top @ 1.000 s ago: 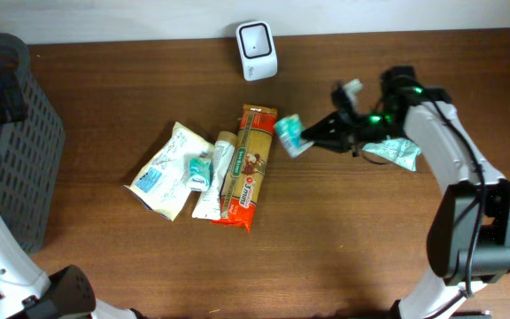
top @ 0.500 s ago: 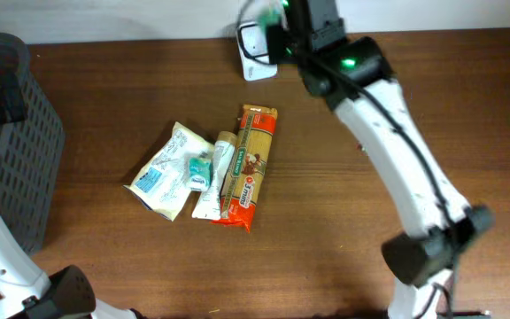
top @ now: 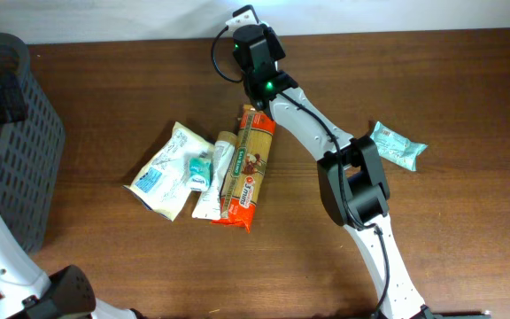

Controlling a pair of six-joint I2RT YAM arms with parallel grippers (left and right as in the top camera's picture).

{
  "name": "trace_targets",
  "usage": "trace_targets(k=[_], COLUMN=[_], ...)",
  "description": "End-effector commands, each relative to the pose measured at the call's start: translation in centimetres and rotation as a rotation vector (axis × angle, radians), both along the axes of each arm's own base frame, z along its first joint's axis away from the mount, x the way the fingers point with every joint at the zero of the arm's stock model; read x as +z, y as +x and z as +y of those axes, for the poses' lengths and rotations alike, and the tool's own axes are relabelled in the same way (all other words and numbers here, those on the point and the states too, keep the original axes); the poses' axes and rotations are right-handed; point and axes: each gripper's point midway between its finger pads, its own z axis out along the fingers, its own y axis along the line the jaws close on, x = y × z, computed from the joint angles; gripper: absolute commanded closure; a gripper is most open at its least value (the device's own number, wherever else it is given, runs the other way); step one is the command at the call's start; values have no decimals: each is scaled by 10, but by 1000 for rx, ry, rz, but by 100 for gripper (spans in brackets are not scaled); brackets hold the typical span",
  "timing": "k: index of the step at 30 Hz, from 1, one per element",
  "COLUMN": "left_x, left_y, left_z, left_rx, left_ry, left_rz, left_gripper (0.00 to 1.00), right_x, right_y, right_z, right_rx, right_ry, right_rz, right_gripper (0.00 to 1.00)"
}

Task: Scan the item barcode
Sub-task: 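Carry the tissue pack right and set it beside the soap bar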

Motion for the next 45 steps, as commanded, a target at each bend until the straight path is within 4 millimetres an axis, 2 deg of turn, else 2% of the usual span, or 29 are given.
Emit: trace_targets(k=[1, 3, 6, 8, 11, 13, 15, 16, 18, 19, 20, 21, 23, 24, 27, 30, 33, 34, 38, 41, 45], left_x=[1, 1, 1, 1, 1, 1, 1, 1, 1, 1, 1, 1, 1, 1, 1, 1, 1, 1, 1, 1, 1], left_y=[0, 0, 0, 0, 0, 0, 0, 0, 0, 0, 0, 0, 0, 0, 0, 0, 0, 0, 0, 0, 0], left_z=[2, 2, 2, 2, 2, 2, 2, 2, 2, 2, 2, 2, 2, 2, 2, 2, 2, 2, 2, 2, 2], left_rx=[14, 14, 14, 14, 14, 14, 14, 14, 14, 14, 14, 14, 14, 14, 14, 14, 14, 14, 14, 14, 14], left_ry=[-9, -9, -9, -9, -9, -9, -9, -9, -9, -9, -9, -9, -9, -9, -9, -9, -9, -9, -9, -9, -9], left_rz=[-8, -8, -8, -8, -8, -8, -8, -8, -8, -8, -8, -8, -8, -8, -8, -8, -8, -8, -8, -8, -8], left_gripper=[1, 1, 1, 1, 1, 1, 1, 1, 1, 1, 1, 1, 1, 1, 1, 1, 1, 1, 1, 1, 1], right_x=[11, 13, 29, 48, 72, 97, 114, 122, 134, 135, 132, 125, 106, 89, 49, -2, -34, -51, -94, -120, -122], right_y=[-2, -2, -3, -8, -26, -54, -81, -97, -144, -158, -179, -199, -223, -236, -252, -277, -296, -302, -297, -289, -272], right_z=[2, 2, 2, 2, 8, 12, 5, -3, -36, -47, -66, -85, -114, -132, -165, -198, -220, -234, -268, -291, -317], right_rx=[-12, -11, -11, -7, 47, 127, 146, 139, 90, 69, 27, -21, -103, -171, -303, -420, -493, -531, -600, -637, -688], right_ry=[-3, -1, 10, 38, 153, 310, 404, 432, 438, 425, 401, 375, 339, 328, 323, 313, 313, 328, 400, 450, 514], right_rz=[-20, -24, -42, -50, 25, 147, 250, 304, 455, 496, 570, 650, 782, 872, 1016, 1162, 1250, 1269, 1215, 1138, 1036], right_gripper=[96, 96, 96, 96, 96, 96, 96, 96, 96, 96, 96, 96, 96, 96, 96, 96, 96, 96, 96, 96, 96])
